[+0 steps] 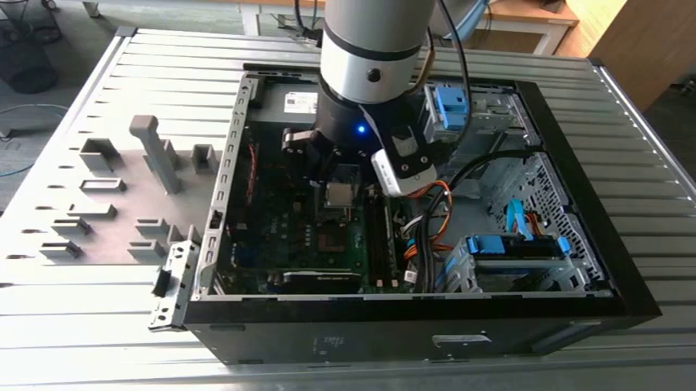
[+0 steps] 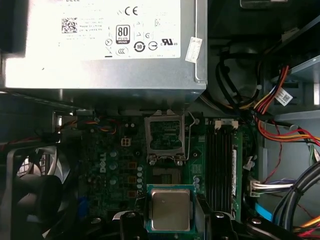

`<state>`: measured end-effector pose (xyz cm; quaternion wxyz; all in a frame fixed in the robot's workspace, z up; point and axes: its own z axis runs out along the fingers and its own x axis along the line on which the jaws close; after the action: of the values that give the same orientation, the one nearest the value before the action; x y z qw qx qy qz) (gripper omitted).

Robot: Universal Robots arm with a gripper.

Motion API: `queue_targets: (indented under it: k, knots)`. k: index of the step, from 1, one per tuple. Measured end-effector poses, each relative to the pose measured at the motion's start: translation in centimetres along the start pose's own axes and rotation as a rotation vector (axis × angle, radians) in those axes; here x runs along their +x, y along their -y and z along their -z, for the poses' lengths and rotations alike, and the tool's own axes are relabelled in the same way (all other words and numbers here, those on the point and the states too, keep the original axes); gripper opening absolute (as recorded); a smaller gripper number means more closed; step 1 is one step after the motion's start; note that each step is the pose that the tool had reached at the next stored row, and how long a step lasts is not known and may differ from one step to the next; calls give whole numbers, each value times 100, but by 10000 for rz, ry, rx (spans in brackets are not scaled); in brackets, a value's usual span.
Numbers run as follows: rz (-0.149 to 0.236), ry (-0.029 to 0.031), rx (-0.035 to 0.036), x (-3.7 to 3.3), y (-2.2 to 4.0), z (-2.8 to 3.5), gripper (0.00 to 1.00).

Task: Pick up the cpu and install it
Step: 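Pick up the cpu and move it towards the insertion slot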

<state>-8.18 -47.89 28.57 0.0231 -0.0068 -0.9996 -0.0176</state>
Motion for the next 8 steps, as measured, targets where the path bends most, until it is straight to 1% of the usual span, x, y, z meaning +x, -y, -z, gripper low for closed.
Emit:
queue_targets:
  k: [5,8]
  knots:
    - [-17,-3,-1,-3,4,-75,47]
    - [-20,-4,2,-4,4,-83,47]
